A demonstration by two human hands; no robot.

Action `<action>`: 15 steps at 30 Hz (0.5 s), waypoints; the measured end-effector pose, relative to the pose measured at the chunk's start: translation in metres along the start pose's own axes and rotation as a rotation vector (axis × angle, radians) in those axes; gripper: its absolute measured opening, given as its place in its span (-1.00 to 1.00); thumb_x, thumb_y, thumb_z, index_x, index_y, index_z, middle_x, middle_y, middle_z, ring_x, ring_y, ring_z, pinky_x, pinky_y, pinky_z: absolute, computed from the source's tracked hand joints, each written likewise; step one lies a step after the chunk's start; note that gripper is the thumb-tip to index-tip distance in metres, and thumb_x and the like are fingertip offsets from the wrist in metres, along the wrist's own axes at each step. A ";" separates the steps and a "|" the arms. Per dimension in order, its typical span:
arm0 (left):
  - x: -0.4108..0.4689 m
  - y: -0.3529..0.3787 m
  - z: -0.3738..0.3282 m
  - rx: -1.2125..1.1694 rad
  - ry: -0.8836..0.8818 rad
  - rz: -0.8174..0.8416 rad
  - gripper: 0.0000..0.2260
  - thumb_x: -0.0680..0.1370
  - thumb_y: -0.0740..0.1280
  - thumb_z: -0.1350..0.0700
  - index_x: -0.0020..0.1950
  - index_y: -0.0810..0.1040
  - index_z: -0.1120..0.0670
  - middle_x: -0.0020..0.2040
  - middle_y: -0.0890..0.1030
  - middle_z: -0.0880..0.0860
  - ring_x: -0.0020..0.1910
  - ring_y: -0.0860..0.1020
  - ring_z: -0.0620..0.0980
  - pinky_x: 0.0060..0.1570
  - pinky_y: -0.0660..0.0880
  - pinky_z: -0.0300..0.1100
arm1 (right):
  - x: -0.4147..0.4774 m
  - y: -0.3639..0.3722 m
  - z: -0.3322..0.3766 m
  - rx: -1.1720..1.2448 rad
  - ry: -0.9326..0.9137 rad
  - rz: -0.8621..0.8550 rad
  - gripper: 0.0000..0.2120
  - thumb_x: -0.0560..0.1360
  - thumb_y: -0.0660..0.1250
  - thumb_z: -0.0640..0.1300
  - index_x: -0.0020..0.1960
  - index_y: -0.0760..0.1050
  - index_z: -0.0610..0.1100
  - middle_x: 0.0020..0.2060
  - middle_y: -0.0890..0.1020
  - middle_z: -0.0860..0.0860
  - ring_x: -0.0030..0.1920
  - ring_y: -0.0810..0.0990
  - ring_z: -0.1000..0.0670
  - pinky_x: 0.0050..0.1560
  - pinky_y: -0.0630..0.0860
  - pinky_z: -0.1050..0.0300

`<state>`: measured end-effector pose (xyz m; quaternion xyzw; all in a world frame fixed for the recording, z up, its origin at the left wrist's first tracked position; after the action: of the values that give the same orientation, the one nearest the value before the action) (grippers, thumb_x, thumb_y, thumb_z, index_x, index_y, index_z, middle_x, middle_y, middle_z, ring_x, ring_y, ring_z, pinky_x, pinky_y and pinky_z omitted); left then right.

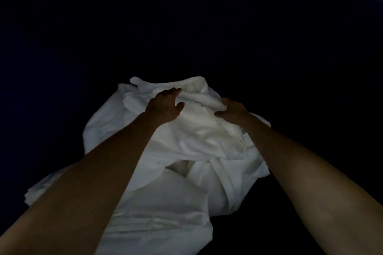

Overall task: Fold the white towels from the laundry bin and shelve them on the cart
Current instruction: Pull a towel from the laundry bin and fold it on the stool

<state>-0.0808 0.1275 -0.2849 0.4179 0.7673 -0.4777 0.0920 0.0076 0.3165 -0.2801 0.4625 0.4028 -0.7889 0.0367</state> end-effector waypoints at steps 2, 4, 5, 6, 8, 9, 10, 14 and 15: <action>0.010 0.015 0.001 -0.005 -0.004 0.010 -0.49 0.61 0.19 -0.01 0.52 0.15 0.08 0.49 0.25 0.11 0.46 0.22 0.10 0.41 0.22 0.00 | 0.010 0.012 -0.006 -0.075 -0.009 0.070 -0.34 0.53 0.31 0.00 0.51 0.10 -0.17 0.46 0.26 -0.12 0.43 0.26 -0.10 0.36 0.20 0.16; 0.015 0.026 0.002 -0.011 -0.001 0.040 -0.49 0.61 0.19 -0.01 0.52 0.15 0.08 0.50 0.24 0.11 0.47 0.21 0.10 0.42 0.20 0.00 | 0.016 0.019 -0.009 -0.129 -0.045 0.014 -0.47 0.52 0.32 -0.05 0.43 0.28 -0.18 0.37 0.39 -0.13 0.36 0.36 -0.09 0.28 0.27 0.17; 0.016 0.030 0.002 -0.017 -0.002 0.054 -0.49 0.61 0.19 0.00 0.52 0.15 0.08 0.50 0.23 0.11 0.47 0.20 0.09 0.42 0.20 0.00 | 0.016 0.020 -0.009 -0.130 -0.075 -0.030 -0.58 0.54 0.30 -0.09 0.36 0.38 -0.19 0.31 0.47 -0.14 0.30 0.41 -0.10 0.24 0.31 0.17; 0.017 0.033 0.002 -0.021 -0.002 0.062 -0.49 0.61 0.20 0.00 0.52 0.16 0.09 0.50 0.24 0.11 0.47 0.20 0.09 0.42 0.20 0.00 | 0.015 0.021 -0.007 -0.122 -0.113 -0.067 -0.66 0.55 0.26 -0.13 0.30 0.44 -0.21 0.25 0.52 -0.16 0.25 0.46 -0.11 0.19 0.33 0.17; 0.015 0.031 -0.001 -0.016 -0.001 0.064 -0.48 0.60 0.23 0.01 0.51 0.16 0.10 0.49 0.26 0.12 0.46 0.23 0.09 0.41 0.22 0.02 | 0.009 0.015 0.001 -0.072 -0.191 -0.103 -0.72 0.58 0.20 -0.20 0.25 0.47 -0.27 0.19 0.55 -0.21 0.19 0.49 -0.14 0.12 0.33 0.18; 0.012 0.027 -0.005 -0.017 0.001 0.061 -0.47 0.59 0.25 0.01 0.51 0.17 0.10 0.47 0.28 0.12 0.45 0.25 0.10 0.39 0.24 0.02 | 0.003 0.008 0.007 -0.035 -0.229 -0.114 -0.72 0.59 0.19 -0.22 0.25 0.46 -0.29 0.18 0.55 -0.22 0.18 0.50 -0.15 0.10 0.33 0.19; 0.009 0.022 -0.009 -0.031 0.005 0.057 -0.46 0.57 0.27 0.01 0.50 0.19 0.10 0.46 0.31 0.12 0.43 0.27 0.10 0.38 0.26 0.01 | -0.004 0.000 0.014 -0.001 -0.259 -0.125 -0.72 0.59 0.17 -0.24 0.26 0.45 -0.31 0.19 0.54 -0.23 0.18 0.50 -0.16 0.08 0.32 0.20; -0.014 -0.011 -0.037 -0.111 0.047 0.039 -0.43 0.52 0.36 0.06 0.48 0.24 0.09 0.41 0.38 0.10 0.39 0.34 0.08 0.35 0.27 -0.12 | -0.036 -0.039 0.040 0.041 -0.345 -0.147 -0.74 0.60 0.15 -0.24 0.23 0.46 -0.31 0.14 0.56 -0.21 0.17 0.51 -0.15 -0.06 0.29 0.30; -0.021 -0.021 -0.046 -0.128 0.058 0.040 -0.43 0.52 0.36 0.06 0.48 0.24 0.09 0.41 0.38 0.10 0.38 0.35 0.08 0.34 0.26 -0.15 | -0.046 -0.048 0.045 0.057 -0.366 -0.162 -0.75 0.60 0.15 -0.23 0.20 0.47 -0.30 0.12 0.57 -0.21 0.15 0.52 -0.14 -0.07 0.30 0.31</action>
<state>-0.0708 0.1489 -0.2358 0.4402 0.7900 -0.4135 0.1055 -0.0189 0.3043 -0.2052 0.2786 0.4028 -0.8713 0.0325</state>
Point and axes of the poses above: each hand's wrist, its own x-axis towards the middle knuckle, its own y-axis out of the palm, z = x × y, the point moved 2 cm from there along x, towards the middle knuckle
